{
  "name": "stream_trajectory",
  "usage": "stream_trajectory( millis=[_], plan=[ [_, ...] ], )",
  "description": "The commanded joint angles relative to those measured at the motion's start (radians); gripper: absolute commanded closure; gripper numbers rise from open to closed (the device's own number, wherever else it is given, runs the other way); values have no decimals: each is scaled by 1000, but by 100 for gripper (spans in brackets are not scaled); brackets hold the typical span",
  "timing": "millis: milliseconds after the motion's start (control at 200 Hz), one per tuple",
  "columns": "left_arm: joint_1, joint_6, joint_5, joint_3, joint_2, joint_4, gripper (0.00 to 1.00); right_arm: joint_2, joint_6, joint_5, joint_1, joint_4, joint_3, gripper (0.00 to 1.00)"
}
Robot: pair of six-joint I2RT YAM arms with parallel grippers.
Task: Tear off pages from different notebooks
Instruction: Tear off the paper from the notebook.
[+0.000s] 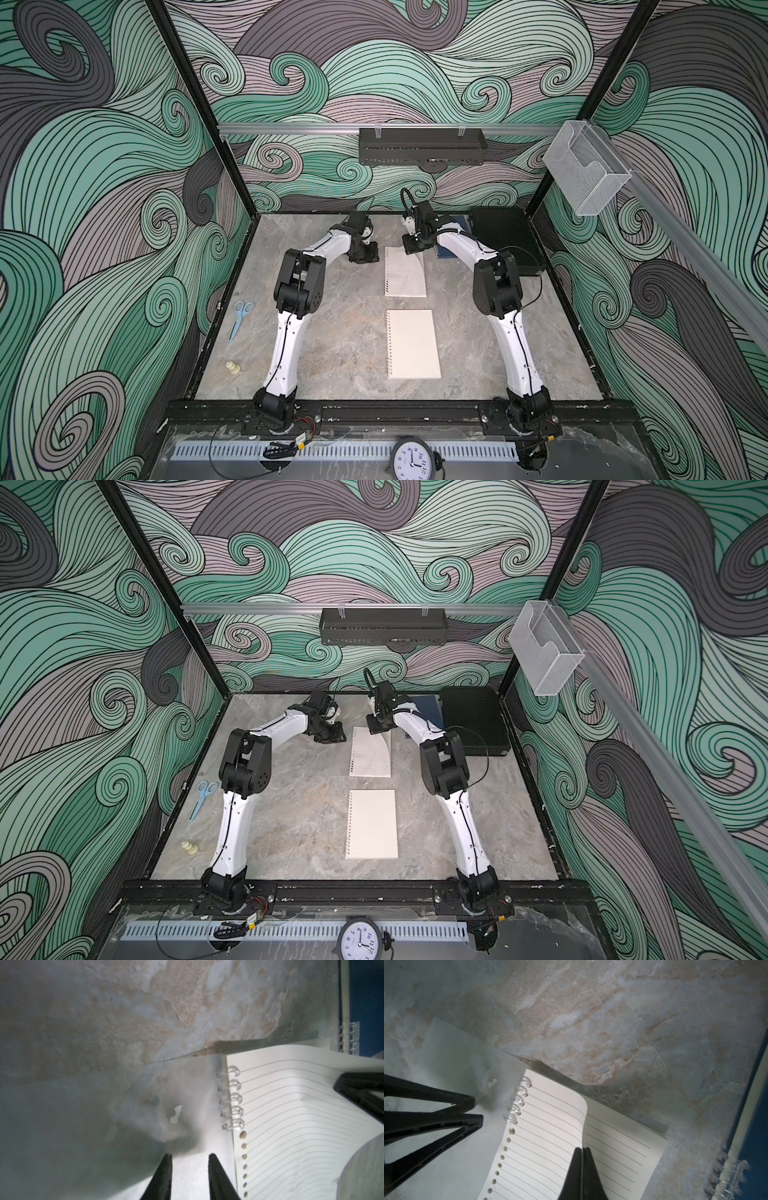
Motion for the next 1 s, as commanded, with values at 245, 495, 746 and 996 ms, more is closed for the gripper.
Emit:
stream_trajectory(
  millis=[245, 495, 746, 996],
  plan=[
    [-7, 48, -45, 76, 11, -150, 68, -16, -5, -49, 30, 23, 17, 100],
    [-5, 125, -48, 218, 76, -189, 62, -29, -15, -25, 49, 34, -5, 100],
    [-3, 151, -43, 359, 163, -260, 60, -27, -26, 18, 64, 32, -2, 100],
    [-6, 123, -58, 326, 180, -254, 60, -38, -30, 20, 84, 49, -10, 100]
  ],
)
